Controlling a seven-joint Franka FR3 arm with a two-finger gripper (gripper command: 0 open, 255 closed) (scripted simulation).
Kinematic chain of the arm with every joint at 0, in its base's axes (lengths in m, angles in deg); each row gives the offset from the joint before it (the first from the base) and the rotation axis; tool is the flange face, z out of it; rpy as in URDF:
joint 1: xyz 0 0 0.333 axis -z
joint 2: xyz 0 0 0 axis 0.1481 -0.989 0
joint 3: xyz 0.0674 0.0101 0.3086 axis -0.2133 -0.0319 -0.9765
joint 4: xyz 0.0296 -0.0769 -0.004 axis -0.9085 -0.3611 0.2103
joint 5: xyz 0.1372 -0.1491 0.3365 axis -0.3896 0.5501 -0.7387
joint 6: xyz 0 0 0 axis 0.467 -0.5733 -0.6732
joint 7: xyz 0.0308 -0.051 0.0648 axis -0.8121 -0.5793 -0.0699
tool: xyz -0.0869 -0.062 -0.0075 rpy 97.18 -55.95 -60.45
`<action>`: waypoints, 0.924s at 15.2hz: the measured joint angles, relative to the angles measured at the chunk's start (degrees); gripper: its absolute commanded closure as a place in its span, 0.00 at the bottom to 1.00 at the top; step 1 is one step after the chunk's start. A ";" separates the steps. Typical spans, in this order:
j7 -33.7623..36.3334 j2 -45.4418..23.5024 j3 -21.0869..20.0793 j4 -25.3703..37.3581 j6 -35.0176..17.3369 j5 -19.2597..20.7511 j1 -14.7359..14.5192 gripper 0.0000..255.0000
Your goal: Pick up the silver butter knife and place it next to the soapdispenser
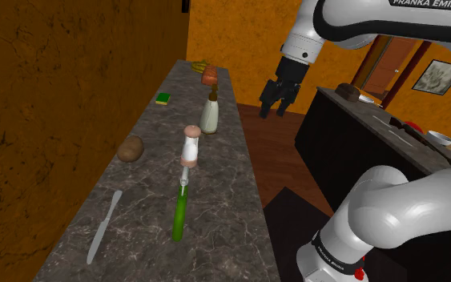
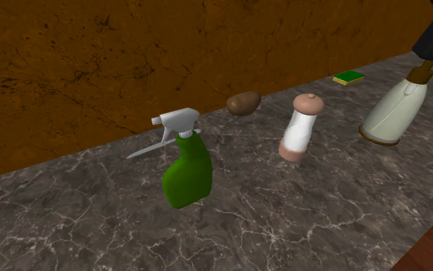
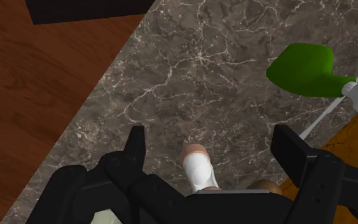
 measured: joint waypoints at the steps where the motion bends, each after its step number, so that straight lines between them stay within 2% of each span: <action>1: 0.00 0.00 0.00 0.00 0.00 0.00 0.00 0.00; 8: 11.98 -2.88 -8.76 -3.01 -6.41 -3.96 -1.50 0.00; 14: 24.08 -10.90 -17.47 -2.33 -14.16 -6.46 -2.31 0.00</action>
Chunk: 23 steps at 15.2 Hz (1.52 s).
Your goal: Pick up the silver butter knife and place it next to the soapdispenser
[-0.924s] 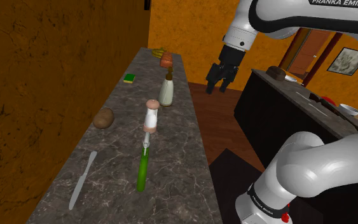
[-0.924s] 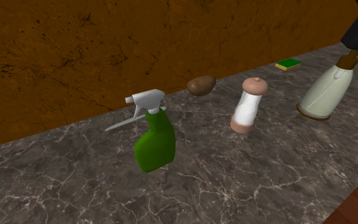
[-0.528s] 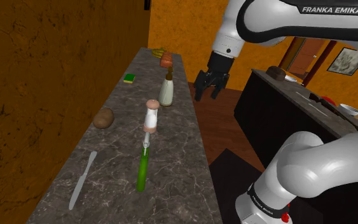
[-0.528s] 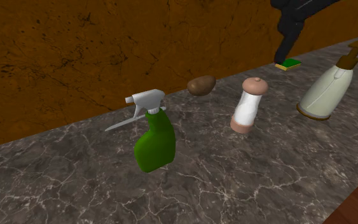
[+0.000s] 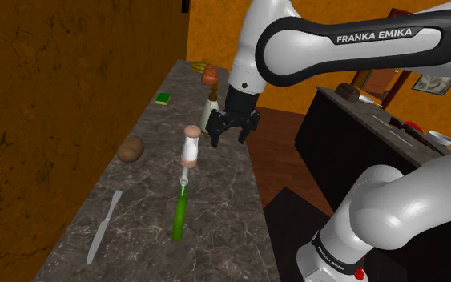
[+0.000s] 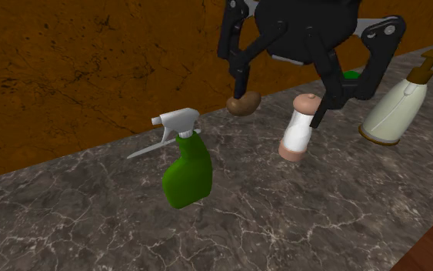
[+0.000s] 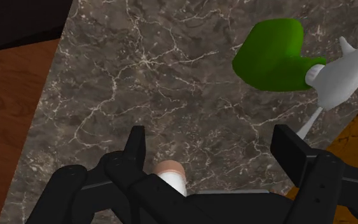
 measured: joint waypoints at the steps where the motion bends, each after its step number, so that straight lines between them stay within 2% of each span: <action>1: 2.01 -1.39 -1.33 0.36 -1.05 -0.15 -0.03 0.00; 7: 15.26 -12.58 -9.59 4.89 -7.56 1.30 0.54 0.00; 12: 27.85 -23.93 -15.22 11.28 -18.53 6.71 1.38 0.00; 15: 36.37 -31.99 -17.79 15.68 -22.90 11.99 1.07 0.00; 18: 44.18 -40.21 -18.23 20.96 -23.70 17.72 -0.44 0.00; 20: 49.04 -46.24 -17.38 25.53 -17.21 21.56 -2.54 0.00; 23: 54.99 -53.79 -15.74 32.97 -12.48 25.56 -6.18 0.00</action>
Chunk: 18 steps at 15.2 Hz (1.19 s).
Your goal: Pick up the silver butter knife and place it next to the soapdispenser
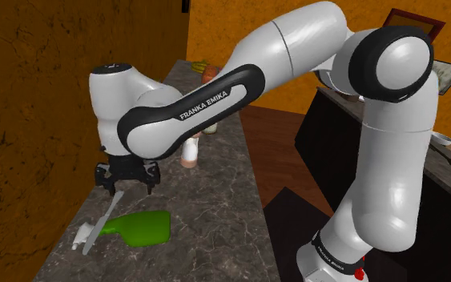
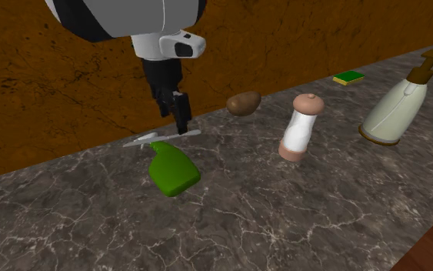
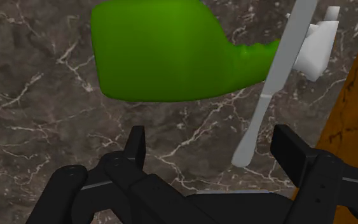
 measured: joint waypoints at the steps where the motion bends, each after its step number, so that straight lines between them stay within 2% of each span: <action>1: 2.06 -3.08 0.75 2.99 0.70 1.43 -1.60 0.00; 7: 8.94 -18.65 5.10 21.14 5.73 5.71 -8.90 0.00; 11: 10.18 -21.83 6.08 23.08 4.77 6.54 -10.08 0.00; 18: 10.62 -23.22 6.69 22.76 2.43 7.34 -10.22 0.00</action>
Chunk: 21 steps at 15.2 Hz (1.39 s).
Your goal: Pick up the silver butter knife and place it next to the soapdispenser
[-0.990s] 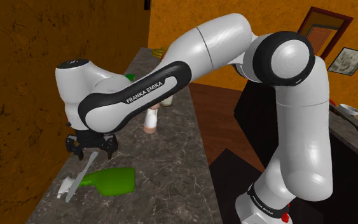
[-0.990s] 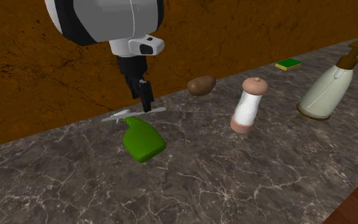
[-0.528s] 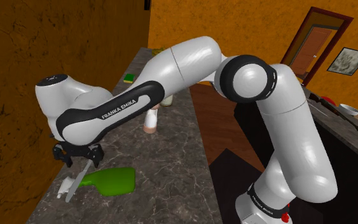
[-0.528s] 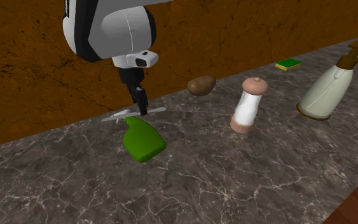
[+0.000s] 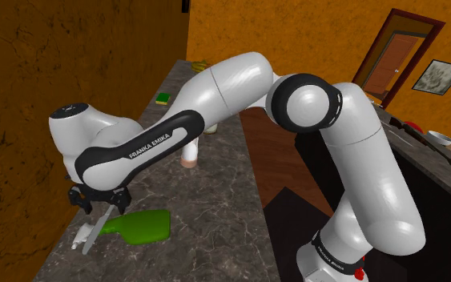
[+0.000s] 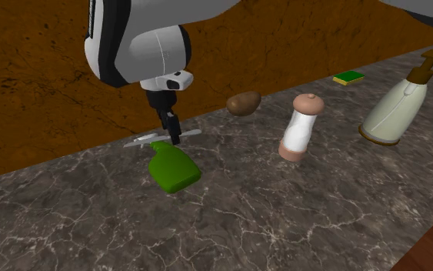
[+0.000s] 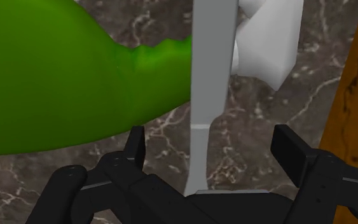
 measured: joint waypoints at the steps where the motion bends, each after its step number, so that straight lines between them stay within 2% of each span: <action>1: 0.08 0.07 0.01 -0.20 -0.24 0.05 0.02 0.00; 3: 0.10 -0.11 0.05 0.14 -0.04 0.09 -0.07 0.00; 4: 0.03 -0.18 0.04 0.25 0.04 0.07 -0.06 1.00; 15: 0.06 -0.17 -0.05 -0.21 0.21 -0.06 -0.06 1.00; 21: -0.40 2.31 -0.86 -0.28 2.64 -0.99 0.40 1.00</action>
